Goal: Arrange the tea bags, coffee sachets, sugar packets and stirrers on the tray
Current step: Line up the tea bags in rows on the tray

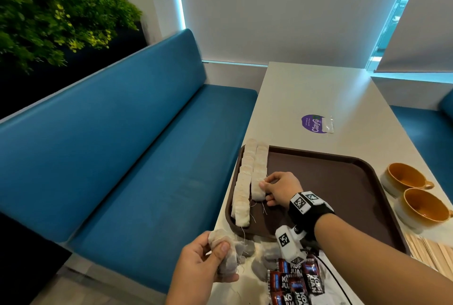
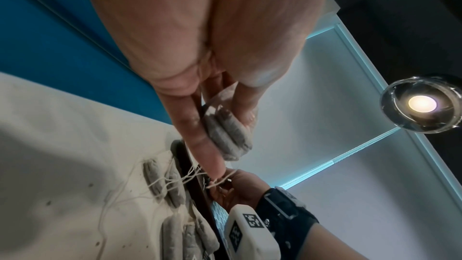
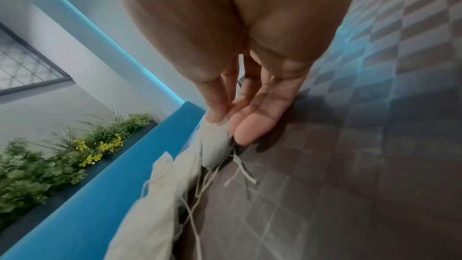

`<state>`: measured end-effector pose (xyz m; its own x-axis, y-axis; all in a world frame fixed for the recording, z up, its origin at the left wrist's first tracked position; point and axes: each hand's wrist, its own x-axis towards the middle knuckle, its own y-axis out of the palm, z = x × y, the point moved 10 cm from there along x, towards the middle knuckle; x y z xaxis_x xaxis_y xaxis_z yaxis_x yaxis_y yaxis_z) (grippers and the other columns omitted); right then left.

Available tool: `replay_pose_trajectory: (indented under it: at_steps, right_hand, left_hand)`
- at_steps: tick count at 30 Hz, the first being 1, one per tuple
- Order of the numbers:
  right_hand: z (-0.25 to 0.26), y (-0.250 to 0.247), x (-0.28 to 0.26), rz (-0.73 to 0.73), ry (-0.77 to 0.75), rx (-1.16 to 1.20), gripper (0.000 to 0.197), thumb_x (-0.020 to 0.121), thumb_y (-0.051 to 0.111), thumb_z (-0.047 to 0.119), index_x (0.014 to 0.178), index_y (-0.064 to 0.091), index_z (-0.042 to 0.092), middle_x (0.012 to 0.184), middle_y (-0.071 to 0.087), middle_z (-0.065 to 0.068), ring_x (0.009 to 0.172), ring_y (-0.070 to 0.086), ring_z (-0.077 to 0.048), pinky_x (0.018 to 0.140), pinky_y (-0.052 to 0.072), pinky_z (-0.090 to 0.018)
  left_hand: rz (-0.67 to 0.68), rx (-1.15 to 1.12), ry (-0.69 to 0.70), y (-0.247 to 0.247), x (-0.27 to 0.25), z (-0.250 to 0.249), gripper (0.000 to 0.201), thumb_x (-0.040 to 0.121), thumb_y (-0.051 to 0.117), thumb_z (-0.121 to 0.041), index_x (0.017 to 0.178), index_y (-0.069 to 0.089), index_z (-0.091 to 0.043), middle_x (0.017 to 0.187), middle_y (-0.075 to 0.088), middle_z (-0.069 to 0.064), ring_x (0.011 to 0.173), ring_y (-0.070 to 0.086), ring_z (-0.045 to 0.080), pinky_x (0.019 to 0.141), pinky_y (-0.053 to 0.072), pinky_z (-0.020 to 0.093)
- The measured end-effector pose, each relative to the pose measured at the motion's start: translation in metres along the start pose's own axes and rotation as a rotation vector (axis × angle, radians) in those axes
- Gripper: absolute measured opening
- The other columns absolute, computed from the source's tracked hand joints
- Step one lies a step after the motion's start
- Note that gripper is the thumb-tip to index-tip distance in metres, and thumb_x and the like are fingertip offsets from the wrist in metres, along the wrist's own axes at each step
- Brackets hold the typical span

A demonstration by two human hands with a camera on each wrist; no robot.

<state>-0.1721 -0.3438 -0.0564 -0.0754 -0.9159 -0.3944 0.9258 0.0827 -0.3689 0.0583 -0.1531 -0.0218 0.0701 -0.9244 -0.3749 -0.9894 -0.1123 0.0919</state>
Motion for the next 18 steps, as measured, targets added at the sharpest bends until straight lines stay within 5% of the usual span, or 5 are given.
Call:
replay_pose_trajectory:
  at_steps: [11, 18]
  right_hand:
    - [-0.01, -0.001, -0.003, -0.064, 0.037, 0.084, 0.017, 0.089, 0.079, 0.008, 0.096, 0.064, 0.004, 0.081, 0.074, -0.019, 0.064, 0.074, -0.029, 0.068, 0.065, -0.049]
    - [0.006, -0.011, -0.032, -0.103, -0.029, 0.076, 0.007, 0.094, 0.072, 0.018, 0.093, 0.069, 0.012, 0.083, 0.073, -0.011, 0.061, 0.068, -0.018, 0.068, 0.066, -0.041]
  left_hand:
    - [-0.005, 0.022, -0.021, -0.001, 0.002, 0.004, 0.01, 0.087, 0.073, -0.01, 0.096, 0.077, -0.012, 0.095, 0.076, 0.011, 0.079, 0.076, 0.032, 0.069, 0.063, 0.053]
    - [0.005, -0.024, 0.036, 0.003, -0.001, -0.003, 0.009, 0.09, 0.07, -0.007, 0.09, 0.078, -0.012, 0.093, 0.073, 0.019, 0.08, 0.074, 0.036, 0.062, 0.062, 0.053]
